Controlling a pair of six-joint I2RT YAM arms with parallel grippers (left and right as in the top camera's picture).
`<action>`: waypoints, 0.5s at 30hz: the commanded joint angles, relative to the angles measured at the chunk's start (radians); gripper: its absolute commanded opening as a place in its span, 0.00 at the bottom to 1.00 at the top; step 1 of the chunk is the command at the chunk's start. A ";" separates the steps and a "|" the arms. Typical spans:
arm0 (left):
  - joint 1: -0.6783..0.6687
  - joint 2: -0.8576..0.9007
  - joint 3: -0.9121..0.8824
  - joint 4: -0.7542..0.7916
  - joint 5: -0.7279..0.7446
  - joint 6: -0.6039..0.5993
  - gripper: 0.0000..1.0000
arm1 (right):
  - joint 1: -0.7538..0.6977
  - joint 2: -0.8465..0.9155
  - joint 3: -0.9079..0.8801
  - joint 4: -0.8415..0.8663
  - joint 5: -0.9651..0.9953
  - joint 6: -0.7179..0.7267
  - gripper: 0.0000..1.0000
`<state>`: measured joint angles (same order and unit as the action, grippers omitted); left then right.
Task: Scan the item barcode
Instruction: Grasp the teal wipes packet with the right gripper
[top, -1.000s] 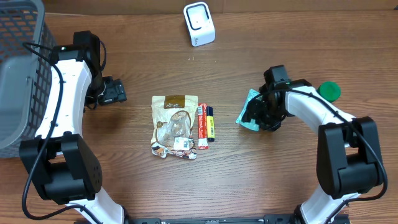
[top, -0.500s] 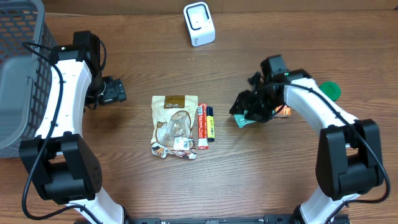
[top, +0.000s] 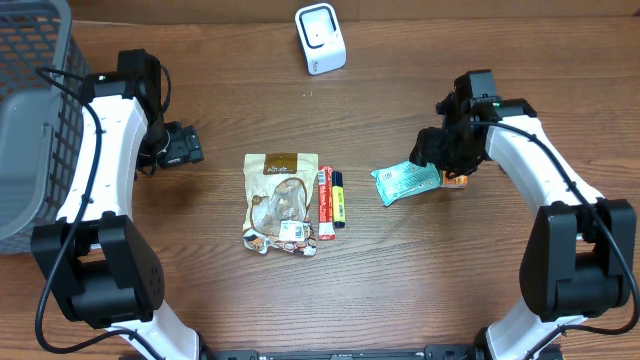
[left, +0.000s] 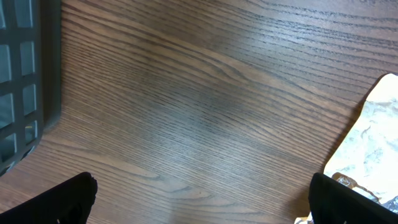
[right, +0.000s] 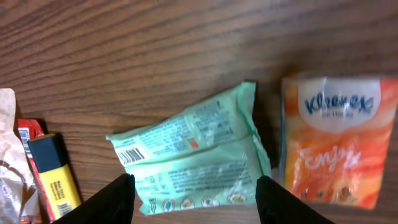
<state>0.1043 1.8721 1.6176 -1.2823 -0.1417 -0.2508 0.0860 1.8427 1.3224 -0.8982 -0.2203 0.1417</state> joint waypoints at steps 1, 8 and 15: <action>-0.006 0.007 0.012 0.002 0.004 0.019 1.00 | 0.003 -0.013 -0.033 0.019 0.023 -0.040 0.63; -0.006 0.007 0.012 0.002 0.004 0.019 1.00 | 0.003 -0.012 -0.115 0.074 0.091 -0.039 0.63; -0.006 0.007 0.012 0.002 0.004 0.019 1.00 | 0.003 -0.012 -0.225 0.195 0.084 -0.039 0.63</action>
<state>0.1043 1.8721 1.6176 -1.2823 -0.1421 -0.2508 0.0868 1.8427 1.1336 -0.7246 -0.1501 0.1081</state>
